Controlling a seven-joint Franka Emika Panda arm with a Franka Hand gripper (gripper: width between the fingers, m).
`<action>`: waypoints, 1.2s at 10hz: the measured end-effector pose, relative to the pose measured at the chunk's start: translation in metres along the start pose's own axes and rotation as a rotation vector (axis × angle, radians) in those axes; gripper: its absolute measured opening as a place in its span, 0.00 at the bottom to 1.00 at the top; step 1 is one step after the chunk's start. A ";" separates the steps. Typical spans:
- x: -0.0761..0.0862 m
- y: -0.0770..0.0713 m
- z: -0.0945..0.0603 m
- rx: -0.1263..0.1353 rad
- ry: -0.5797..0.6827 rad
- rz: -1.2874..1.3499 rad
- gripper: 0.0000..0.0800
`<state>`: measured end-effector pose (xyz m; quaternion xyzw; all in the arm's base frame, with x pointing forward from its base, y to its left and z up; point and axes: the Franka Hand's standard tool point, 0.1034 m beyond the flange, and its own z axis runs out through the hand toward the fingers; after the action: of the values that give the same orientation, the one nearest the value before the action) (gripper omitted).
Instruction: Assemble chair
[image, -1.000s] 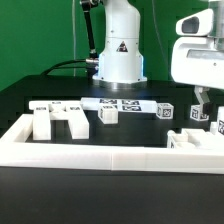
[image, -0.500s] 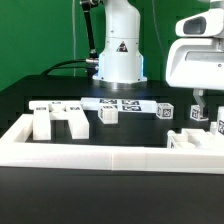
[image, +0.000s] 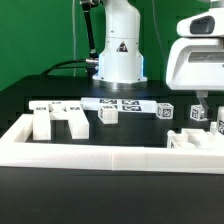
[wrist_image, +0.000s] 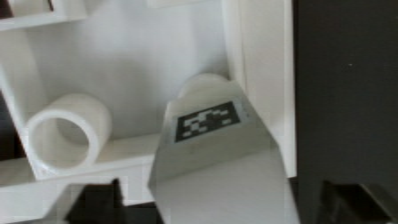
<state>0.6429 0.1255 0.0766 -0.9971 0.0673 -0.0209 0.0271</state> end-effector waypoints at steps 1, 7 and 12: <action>0.000 0.000 0.000 0.000 0.000 0.001 0.48; 0.001 0.004 0.000 -0.003 -0.009 0.395 0.36; 0.001 0.007 0.002 0.004 -0.012 0.906 0.36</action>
Offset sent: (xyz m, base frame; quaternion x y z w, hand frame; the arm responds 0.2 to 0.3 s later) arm 0.0000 0.0000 0.0000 0.0000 0.0000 0.0650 0.9979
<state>0.6428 0.1185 0.0743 -0.8672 0.4968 -0.0013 0.0357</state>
